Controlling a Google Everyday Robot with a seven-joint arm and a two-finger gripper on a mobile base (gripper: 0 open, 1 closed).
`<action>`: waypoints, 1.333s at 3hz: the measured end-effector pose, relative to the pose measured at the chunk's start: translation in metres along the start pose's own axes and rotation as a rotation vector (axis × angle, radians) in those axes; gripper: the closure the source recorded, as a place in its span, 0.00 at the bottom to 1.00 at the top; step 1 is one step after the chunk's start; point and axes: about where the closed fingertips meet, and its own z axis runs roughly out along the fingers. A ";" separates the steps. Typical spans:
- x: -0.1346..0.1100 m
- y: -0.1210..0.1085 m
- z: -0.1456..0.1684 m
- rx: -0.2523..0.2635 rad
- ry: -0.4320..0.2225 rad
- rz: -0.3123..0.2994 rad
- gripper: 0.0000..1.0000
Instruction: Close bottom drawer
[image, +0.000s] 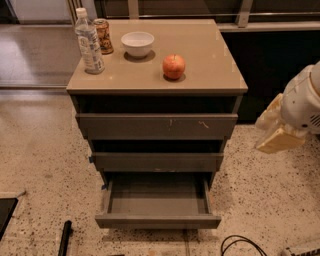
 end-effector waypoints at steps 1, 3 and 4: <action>0.014 0.026 0.077 -0.070 -0.059 0.029 0.81; 0.019 0.033 0.092 -0.071 -0.055 0.038 1.00; 0.023 0.033 0.113 -0.066 -0.057 0.038 1.00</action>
Offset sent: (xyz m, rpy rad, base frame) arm -0.0053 0.0089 -0.0702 0.0695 0.0458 0.0042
